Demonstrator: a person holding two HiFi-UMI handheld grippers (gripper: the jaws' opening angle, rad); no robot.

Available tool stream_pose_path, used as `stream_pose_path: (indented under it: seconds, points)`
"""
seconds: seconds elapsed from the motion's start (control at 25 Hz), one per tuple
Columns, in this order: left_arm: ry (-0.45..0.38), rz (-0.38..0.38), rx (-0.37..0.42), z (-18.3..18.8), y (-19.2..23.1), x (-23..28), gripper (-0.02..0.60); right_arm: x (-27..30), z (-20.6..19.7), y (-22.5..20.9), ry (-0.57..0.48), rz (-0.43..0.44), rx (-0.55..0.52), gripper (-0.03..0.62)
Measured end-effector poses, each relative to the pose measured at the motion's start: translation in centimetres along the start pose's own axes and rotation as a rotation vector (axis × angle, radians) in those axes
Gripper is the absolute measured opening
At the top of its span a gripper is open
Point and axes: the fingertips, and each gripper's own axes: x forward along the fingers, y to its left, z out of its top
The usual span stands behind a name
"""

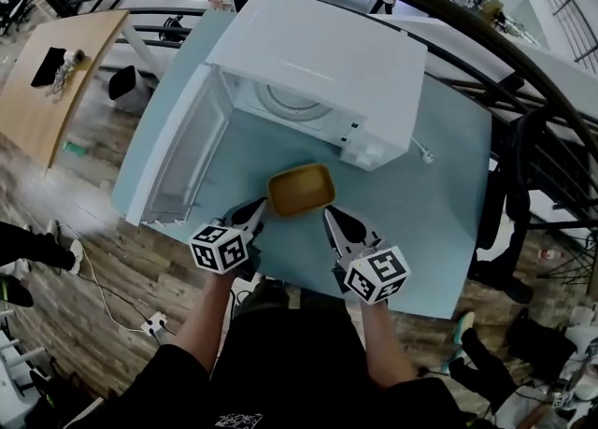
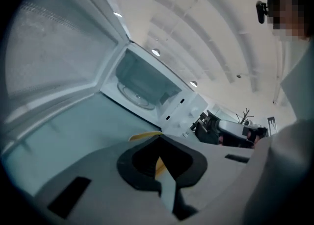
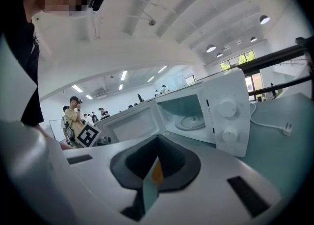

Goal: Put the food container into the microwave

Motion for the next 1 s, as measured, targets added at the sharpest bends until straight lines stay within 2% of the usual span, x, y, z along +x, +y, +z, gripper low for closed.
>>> stream_pose_path:
  seconds: [0.16, 0.56, 0.76, 0.88, 1.0]
  points:
    - [0.005, 0.03, -0.103, -1.6, 1.7, 0.1, 0.006, 1.2, -2.0, -0.1, 0.045, 0.026, 0.007, 0.006]
    - [-0.031, -0.017, -0.422, -3.7, 4.5, 1.8, 0.006, 2.5, -3.8, 0.1, 0.081, 0.063, 0.023, 0.006]
    - [-0.028, -0.052, -0.489, -4.2, 4.8, 2.5, 0.012, 2.6, -4.4, -0.4, 0.09, 0.062, 0.033, 0.006]
    - [-0.03, -0.062, -0.529, -4.5, 5.1, 2.9, 0.056, 2.6, -4.7, -0.6, 0.094, 0.059, 0.039, 0.006]
    - [-0.038, -0.07, -0.566, -4.5, 5.4, 3.2, 0.075, 2.4, -4.9, -1.0, 0.099, 0.051, 0.041, 0.006]
